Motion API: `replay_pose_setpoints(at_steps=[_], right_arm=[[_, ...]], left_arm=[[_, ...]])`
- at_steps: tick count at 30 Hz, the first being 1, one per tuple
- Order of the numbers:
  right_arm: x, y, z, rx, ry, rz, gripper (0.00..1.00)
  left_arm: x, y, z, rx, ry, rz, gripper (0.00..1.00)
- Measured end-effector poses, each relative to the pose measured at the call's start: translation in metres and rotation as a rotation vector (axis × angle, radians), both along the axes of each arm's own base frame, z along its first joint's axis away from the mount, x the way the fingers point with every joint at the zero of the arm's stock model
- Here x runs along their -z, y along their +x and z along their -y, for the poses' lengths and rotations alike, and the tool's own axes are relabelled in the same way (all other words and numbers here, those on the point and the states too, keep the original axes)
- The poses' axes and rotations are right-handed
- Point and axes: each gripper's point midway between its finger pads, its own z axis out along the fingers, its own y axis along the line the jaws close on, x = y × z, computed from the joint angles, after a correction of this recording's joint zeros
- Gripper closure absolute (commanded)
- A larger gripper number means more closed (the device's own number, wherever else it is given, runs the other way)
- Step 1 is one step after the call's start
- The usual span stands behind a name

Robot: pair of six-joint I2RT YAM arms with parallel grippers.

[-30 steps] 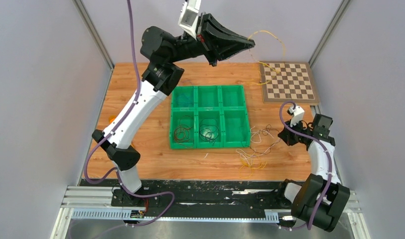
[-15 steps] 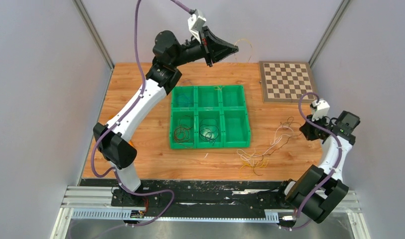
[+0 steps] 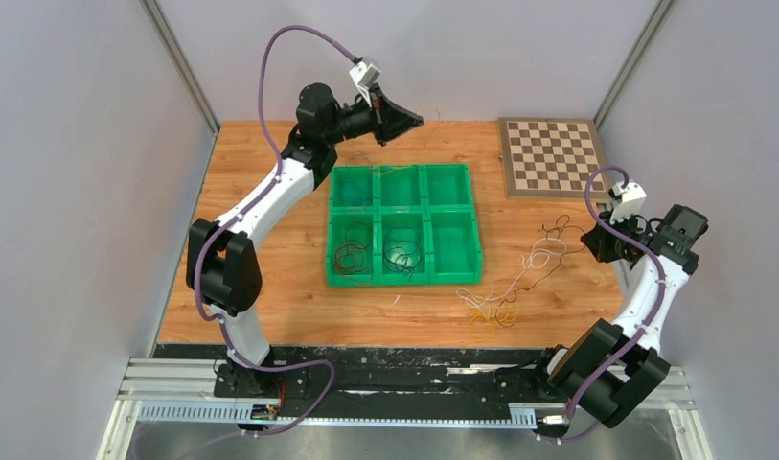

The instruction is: Untangle the cables

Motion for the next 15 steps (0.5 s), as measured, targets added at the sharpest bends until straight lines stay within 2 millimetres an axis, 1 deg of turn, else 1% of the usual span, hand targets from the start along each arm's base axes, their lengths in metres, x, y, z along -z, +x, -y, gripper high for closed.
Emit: replay_pose_setpoints(at_steps=[3,4,9,12,15], right_arm=[[0.0,-0.001,-0.002,-0.002,0.011,-0.006,1.0],[-0.002,-0.001,-0.002,-0.003,0.013,-0.005,1.0],[-0.015,0.003,-0.003,-0.01,0.022,0.017,1.0],[-0.02,0.004,-0.004,-0.016,0.021,0.029,1.0],[-0.02,0.005,-0.004,-0.021,0.031,0.03,1.0]], left_arm=[[0.03,0.009,-0.008,-0.016,0.031,-0.033,1.0],[0.043,0.011,-0.011,-0.019,0.044,-0.05,1.0],[0.085,0.021,-0.023,-0.031,0.077,-0.117,1.0],[0.101,0.026,-0.024,-0.029,0.085,-0.147,1.0],[0.105,0.028,-0.023,-0.024,0.084,-0.16,1.0]])
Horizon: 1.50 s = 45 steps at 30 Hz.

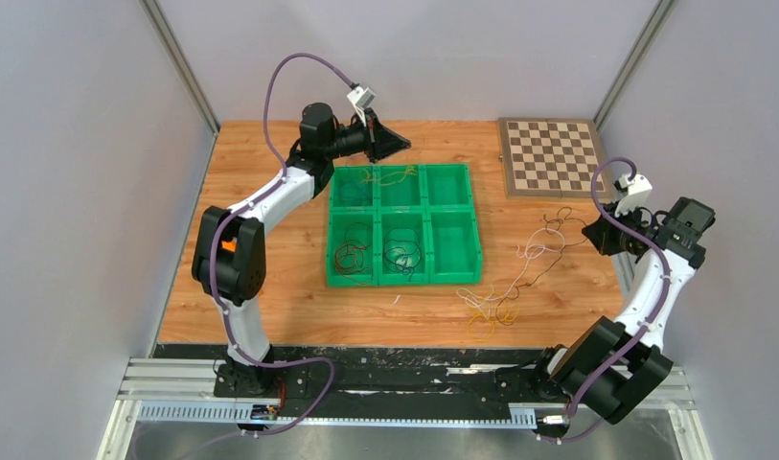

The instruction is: Untangle the cables

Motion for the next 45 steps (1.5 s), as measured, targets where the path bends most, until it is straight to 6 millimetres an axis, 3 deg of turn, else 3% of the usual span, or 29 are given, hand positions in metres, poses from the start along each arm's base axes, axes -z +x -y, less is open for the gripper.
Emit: replay_pose_setpoints(at_steps=[6,15,19,23,28,34,42,45], right_arm=[[0.004,0.003,0.0,-0.003,0.028,-0.018,1.0],[0.008,0.004,0.0,-0.008,0.046,-0.03,1.0],[0.009,0.005,0.0,-0.008,0.05,-0.034,1.0],[0.008,0.004,0.0,-0.008,0.05,-0.034,1.0],[0.008,0.004,0.0,-0.009,0.052,-0.038,1.0],[0.002,0.005,-0.002,-0.019,0.054,-0.024,1.0],[0.001,0.012,-0.011,-0.063,0.068,-0.028,1.0],[0.001,0.012,-0.013,-0.067,0.07,-0.031,1.0]], left_arm=[[-0.013,-0.004,0.005,0.035,-0.039,-0.005,1.0],[-0.066,0.0,0.013,0.057,-0.124,0.058,1.0],[-0.063,0.002,0.012,0.053,-0.122,0.06,1.0],[-0.033,0.01,0.005,0.026,-0.083,0.02,1.0],[0.034,0.03,-0.019,-0.053,0.012,-0.101,1.0],[0.102,0.039,-0.043,-0.141,0.179,-0.225,1.0],[0.164,0.027,-0.031,-0.146,0.462,-0.318,1.0],[0.178,0.019,-0.025,-0.154,0.57,-0.316,1.0]])
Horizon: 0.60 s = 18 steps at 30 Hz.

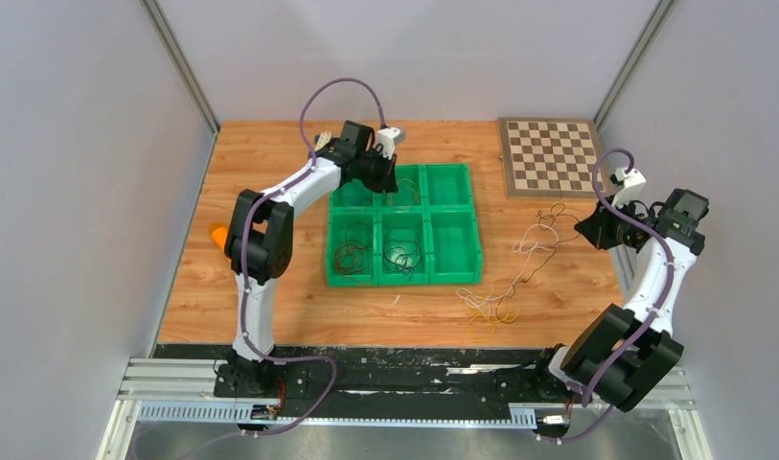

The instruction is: Untangle the cables

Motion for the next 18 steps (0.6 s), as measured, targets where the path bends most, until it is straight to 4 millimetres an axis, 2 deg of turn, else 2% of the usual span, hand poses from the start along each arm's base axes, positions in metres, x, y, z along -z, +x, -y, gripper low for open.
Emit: replay_pose_setpoints(at_steps=[1,3,4,5,6,7,8,9,10,11,12,15,18], right_arm=[[0.0,0.0,0.0,0.0,0.001,-0.002,1.0],[0.001,-0.001,-0.002,-0.005,0.004,-0.006,1.0],[0.001,-0.002,-0.003,-0.009,0.005,-0.009,1.0],[0.002,-0.002,-0.004,-0.013,0.007,-0.011,1.0],[0.002,-0.003,-0.006,-0.017,0.009,-0.013,1.0],[0.002,-0.003,-0.007,-0.023,0.011,-0.015,1.0],[0.002,-0.004,-0.009,-0.029,0.014,-0.017,1.0],[0.003,-0.004,-0.011,-0.035,0.015,-0.02,1.0],[0.003,-0.005,-0.012,-0.038,0.014,-0.023,0.99],[0.001,-0.005,-0.012,-0.042,0.01,-0.022,0.95],[-0.001,-0.004,-0.012,-0.044,0.004,-0.02,0.88],[-0.012,0.0,-0.008,-0.073,-0.026,-0.01,0.66],[-0.023,0.002,-0.009,-0.157,-0.061,-0.007,0.46]], left_arm=[[0.004,-0.002,0.002,0.001,0.038,0.0,1.0],[0.008,-0.003,0.005,0.004,0.099,0.009,0.83],[0.01,-0.003,0.006,0.007,0.123,0.016,0.66],[0.011,-0.003,0.007,0.009,0.145,0.021,0.59],[0.012,-0.004,0.009,0.014,0.161,0.028,0.48],[0.012,-0.006,0.01,0.014,0.176,0.026,0.42],[0.012,-0.007,0.009,0.018,0.187,0.026,0.33],[0.011,-0.007,0.009,0.012,0.192,0.022,0.29],[0.009,-0.006,0.008,0.009,0.195,0.027,0.19],[0.006,-0.004,0.007,0.005,0.192,0.031,0.14],[0.001,-0.003,0.006,0.0,0.184,0.034,0.04],[-0.025,-0.007,0.004,0.013,0.14,0.055,0.0],[-0.077,-0.017,0.005,0.048,0.048,0.128,0.0]])
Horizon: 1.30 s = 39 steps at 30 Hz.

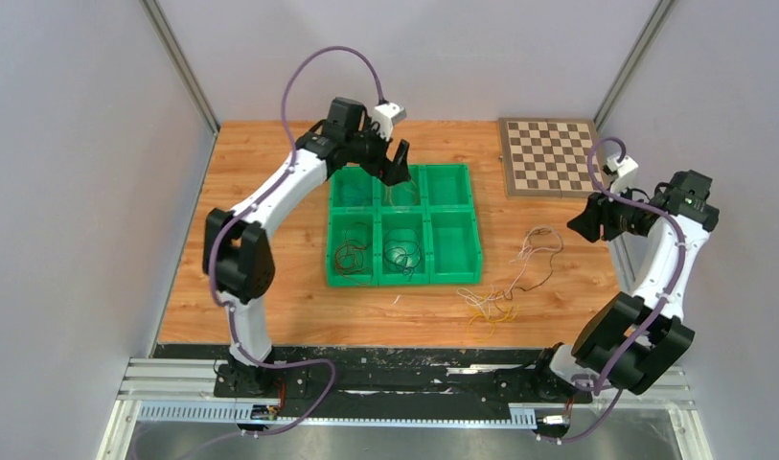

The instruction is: Untangle the cables

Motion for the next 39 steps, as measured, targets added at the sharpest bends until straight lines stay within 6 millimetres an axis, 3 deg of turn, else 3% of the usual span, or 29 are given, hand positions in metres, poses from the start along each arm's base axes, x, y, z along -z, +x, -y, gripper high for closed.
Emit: replay_pose_setpoints(at_steps=[2,5,8,12,17,20,25,31,36,39], right_arm=[[0.002,-0.005,-0.01,-0.07,-0.009,-0.013,0.34],[0.02,-0.024,-0.043,-0.203,0.005,-0.074,0.2],[0.051,-0.057,-0.089,-0.354,0.024,-0.153,0.13],[0.081,-0.095,-0.137,-0.532,-0.015,-0.185,0.13],[0.107,-0.114,-0.172,-0.698,-0.092,-0.161,0.16],[0.125,-0.119,-0.183,-0.745,-0.122,-0.172,0.2],[0.146,-0.121,-0.197,-0.813,-0.19,-0.172,0.35],[0.166,-0.129,-0.195,-0.845,-0.268,-0.194,0.99],[0.162,-0.119,-0.182,-0.75,-0.295,-0.211,1.0],[0.135,-0.102,-0.174,-0.633,-0.246,-0.172,1.0]], left_arm=[[-0.043,-0.017,-0.001,0.044,-0.074,0.076,0.0],[-0.092,-0.048,-0.003,0.107,-0.163,0.178,0.0],[-0.115,-0.081,-0.008,0.166,-0.224,0.225,0.0],[-0.103,-0.104,-0.009,0.206,-0.262,0.183,0.0],[-0.059,-0.132,-0.022,0.187,-0.262,0.071,0.0],[-0.059,-0.14,-0.027,0.177,-0.269,0.065,0.0],[-0.083,-0.148,-0.032,0.176,-0.292,0.127,0.0],[-0.092,-0.156,-0.036,0.205,-0.289,0.173,0.0],[-0.09,-0.164,-0.033,0.269,-0.284,0.185,0.01],[-0.09,-0.175,-0.028,0.327,-0.278,0.221,0.02]])
